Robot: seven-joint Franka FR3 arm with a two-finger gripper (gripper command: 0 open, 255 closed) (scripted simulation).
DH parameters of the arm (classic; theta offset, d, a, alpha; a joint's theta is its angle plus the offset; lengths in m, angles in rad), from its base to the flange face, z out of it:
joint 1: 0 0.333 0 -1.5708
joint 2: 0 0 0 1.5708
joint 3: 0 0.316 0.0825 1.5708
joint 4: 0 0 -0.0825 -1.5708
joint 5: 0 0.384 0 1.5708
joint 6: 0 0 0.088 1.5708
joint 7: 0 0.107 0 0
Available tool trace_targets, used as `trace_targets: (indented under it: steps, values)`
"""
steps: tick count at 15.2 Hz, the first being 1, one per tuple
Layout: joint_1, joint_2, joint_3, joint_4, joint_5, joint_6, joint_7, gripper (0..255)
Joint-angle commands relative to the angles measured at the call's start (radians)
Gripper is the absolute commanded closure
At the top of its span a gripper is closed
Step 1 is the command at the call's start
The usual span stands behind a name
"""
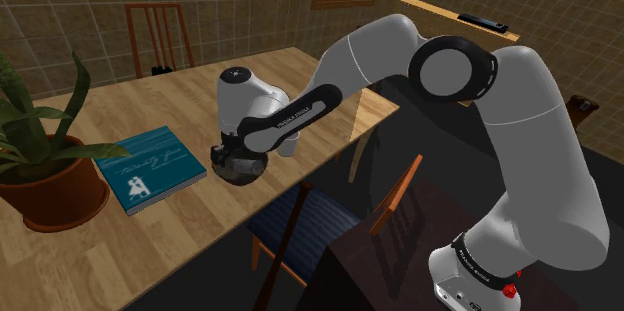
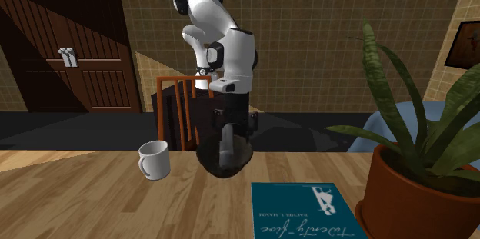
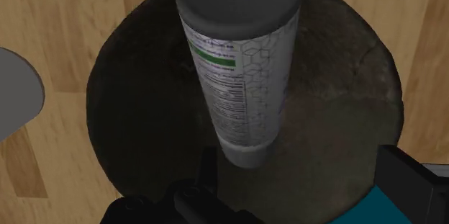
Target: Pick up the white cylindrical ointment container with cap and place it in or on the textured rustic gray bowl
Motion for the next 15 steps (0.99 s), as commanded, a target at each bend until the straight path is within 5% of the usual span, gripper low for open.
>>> trace_targets:
  steps: [1, 15]
  values:
    - [0.0, 0.0, 0.0, 0.0, 0.0, 0.0, 0.0, 0]
    - [-0.019, -0.105, 0.033, -0.051, 0.03, -0.056, -0.013, 0]
